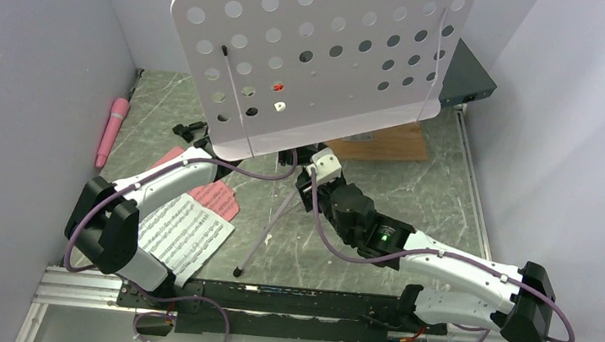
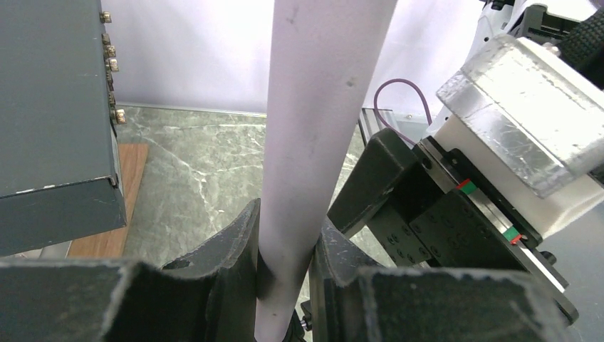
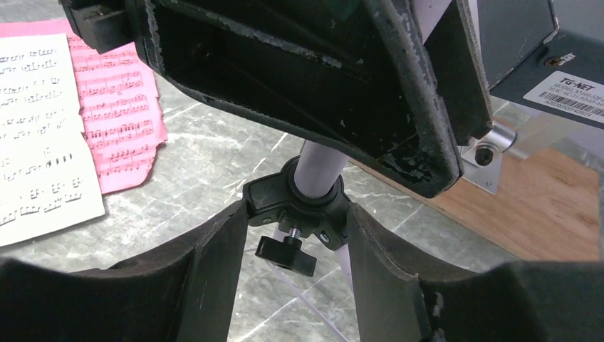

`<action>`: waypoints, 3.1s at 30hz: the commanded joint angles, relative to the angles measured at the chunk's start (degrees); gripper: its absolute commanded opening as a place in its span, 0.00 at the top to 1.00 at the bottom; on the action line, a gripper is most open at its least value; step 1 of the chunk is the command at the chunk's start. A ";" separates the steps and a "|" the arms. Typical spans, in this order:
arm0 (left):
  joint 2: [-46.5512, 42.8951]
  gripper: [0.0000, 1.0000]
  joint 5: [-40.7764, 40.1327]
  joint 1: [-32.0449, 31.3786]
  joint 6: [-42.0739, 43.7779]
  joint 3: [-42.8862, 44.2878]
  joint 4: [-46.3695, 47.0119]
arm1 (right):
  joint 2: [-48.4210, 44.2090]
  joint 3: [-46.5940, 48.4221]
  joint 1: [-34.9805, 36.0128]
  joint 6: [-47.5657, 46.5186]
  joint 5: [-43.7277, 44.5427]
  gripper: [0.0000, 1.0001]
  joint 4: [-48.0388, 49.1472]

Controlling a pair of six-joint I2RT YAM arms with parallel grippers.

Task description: Set up the instrument practice props

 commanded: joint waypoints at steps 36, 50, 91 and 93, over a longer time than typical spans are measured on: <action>-1.56 1.00 -0.56 -1.20 -5.33 3.19 -8.68 | -6.32 -1.92 -1.14 19.71 13.08 0.66 -10.57; -3.71 0.51 -2.43 -1.17 -5.66 2.44 -8.71 | -13.35 -4.72 -5.46 26.74 11.64 0.52 -14.75; -20.65 0.02 -62.36 28.91 -34.26 -11.61 -80.36 | -23.70 -9.33 -5.72 18.91 10.41 0.46 -12.81; -14.65 0.07 -62.89 30.17 -38.88 -9.77 -84.08 | -24.03 -9.25 -5.72 19.18 10.14 0.46 -13.44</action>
